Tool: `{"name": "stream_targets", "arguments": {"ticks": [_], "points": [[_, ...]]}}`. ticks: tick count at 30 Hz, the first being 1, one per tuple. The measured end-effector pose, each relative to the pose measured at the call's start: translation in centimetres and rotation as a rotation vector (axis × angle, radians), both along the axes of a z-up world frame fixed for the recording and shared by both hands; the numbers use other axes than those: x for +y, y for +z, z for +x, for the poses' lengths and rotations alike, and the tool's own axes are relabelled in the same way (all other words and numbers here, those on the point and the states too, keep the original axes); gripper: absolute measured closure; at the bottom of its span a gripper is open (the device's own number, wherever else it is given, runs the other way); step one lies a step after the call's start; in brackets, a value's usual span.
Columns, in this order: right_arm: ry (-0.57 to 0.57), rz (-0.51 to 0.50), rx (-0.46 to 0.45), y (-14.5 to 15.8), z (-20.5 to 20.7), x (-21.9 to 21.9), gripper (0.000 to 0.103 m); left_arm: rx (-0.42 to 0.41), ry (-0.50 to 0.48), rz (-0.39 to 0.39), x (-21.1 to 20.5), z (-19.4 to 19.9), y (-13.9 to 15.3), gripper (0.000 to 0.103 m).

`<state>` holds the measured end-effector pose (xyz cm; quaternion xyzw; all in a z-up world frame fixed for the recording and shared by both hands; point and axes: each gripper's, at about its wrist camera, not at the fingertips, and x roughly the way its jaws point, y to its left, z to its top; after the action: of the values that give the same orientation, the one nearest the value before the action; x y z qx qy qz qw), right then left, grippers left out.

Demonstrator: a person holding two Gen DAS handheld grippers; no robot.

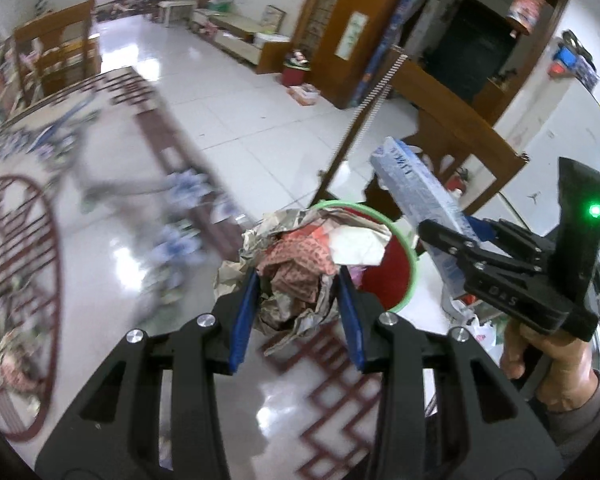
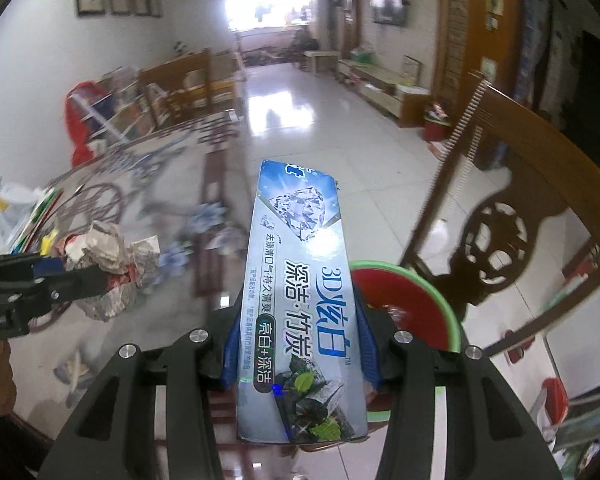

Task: Collect trash
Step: 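Carry the toothpaste carton and crumpled paper over the red bucket, then open both tools to drop the carton and paper into the bucket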

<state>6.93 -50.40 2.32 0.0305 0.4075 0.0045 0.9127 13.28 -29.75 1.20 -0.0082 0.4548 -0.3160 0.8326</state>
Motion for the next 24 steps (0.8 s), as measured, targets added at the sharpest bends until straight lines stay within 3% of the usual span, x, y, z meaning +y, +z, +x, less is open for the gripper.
{"name": "stream_targets", "arguments": {"ticks": [7,12,24], "points": [[-0.125,0.032,0.011,-0.3,0.5,-6.8,0.058,0.054,-0.092,-0.057,-7.0,1.6,-0.2,0.066],[-0.222,0.102,0.034,-2.2,0.5,-10.9,0.058,0.112,-0.145,-0.095,-10.9,3.0,-1.3,0.066],[-0.251,0.128,0.121,-5.5,0.9,-12.0,0.058,0.249,-0.124,-0.111,-13.8,4.9,-4.8,0.063]]}}
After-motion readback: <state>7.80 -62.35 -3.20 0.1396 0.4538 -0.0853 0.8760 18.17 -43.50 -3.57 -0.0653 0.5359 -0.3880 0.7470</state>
